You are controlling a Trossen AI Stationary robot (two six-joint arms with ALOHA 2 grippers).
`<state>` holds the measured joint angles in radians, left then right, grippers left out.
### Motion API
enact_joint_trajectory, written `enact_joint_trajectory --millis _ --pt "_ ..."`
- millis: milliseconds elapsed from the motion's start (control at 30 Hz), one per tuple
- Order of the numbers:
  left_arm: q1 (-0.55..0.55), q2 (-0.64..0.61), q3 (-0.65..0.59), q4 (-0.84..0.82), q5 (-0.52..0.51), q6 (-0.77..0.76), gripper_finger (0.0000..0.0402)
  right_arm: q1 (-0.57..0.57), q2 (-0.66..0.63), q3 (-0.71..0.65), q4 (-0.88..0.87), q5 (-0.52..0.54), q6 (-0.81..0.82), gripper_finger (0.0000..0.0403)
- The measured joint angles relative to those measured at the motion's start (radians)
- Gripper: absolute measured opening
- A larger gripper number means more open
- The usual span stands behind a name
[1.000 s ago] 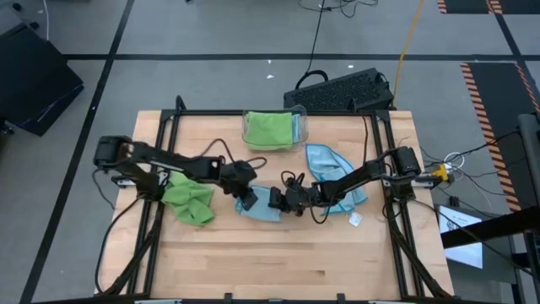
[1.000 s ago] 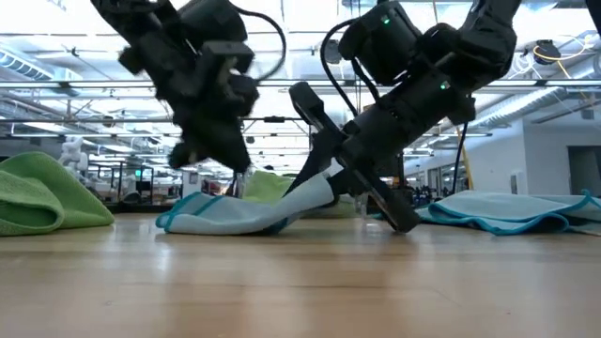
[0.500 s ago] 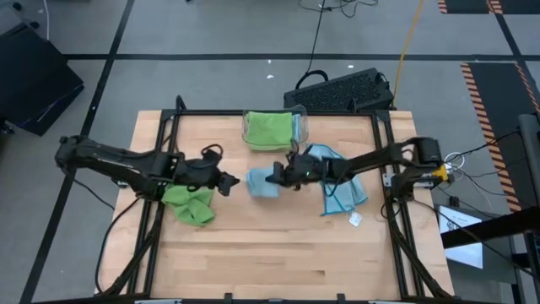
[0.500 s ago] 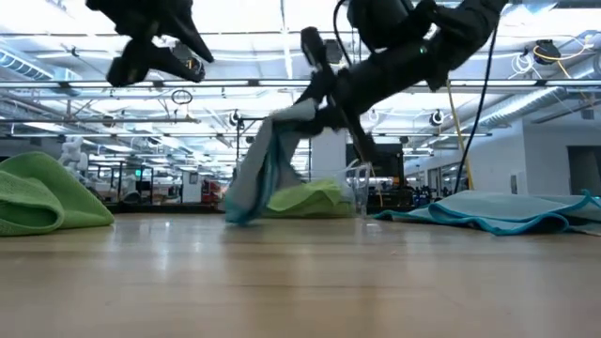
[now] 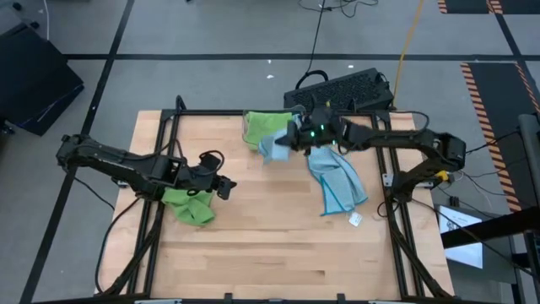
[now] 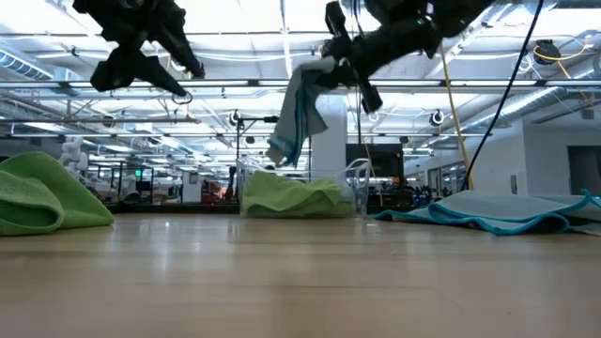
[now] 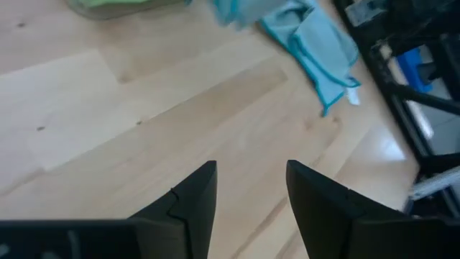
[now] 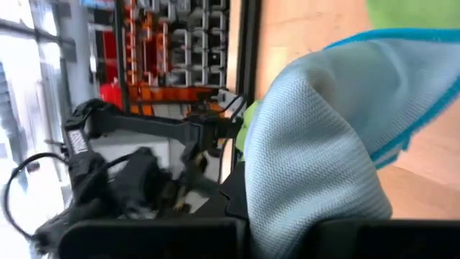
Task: Fold microfiber towels
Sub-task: Put the left folded blue microfiber cloth into the transparent bin
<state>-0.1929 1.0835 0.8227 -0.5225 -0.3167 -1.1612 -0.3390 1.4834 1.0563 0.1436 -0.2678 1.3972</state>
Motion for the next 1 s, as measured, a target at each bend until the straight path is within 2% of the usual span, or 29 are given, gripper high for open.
enact_joint_trajectory --millis 200,433,567,733,867,1000 --pt "0.01 0.01 -0.001 -0.002 -0.008 -0.002 0.017 -0.11 0.056 0.209 -0.18 -0.083 -0.116 0.0011" --pt "0.016 0.012 -0.001 0.001 -0.062 -0.064 0.017 -0.221 0.212 0.327 -0.17 -0.174 -0.128 0.0011" --pt "0.016 0.012 -0.001 0.001 -0.087 -0.092 0.017 -0.23 0.33 0.452 -0.16 -0.236 -0.142 0.0011" --pt "0.016 0.011 -0.001 0.002 -0.096 -0.128 0.017 -0.232 0.439 0.572 -0.162 -0.26 -0.142 0.0011" --pt "0.012 0.011 -0.001 0.002 -0.099 -0.143 0.017 -0.244 0.478 0.591 -0.155 -0.281 -0.137 0.0011" --pt "0.012 0.011 -0.001 0.002 -0.103 -0.15 0.017 -0.245 0.5 0.551 -0.176 -0.295 -0.149 0.0012"
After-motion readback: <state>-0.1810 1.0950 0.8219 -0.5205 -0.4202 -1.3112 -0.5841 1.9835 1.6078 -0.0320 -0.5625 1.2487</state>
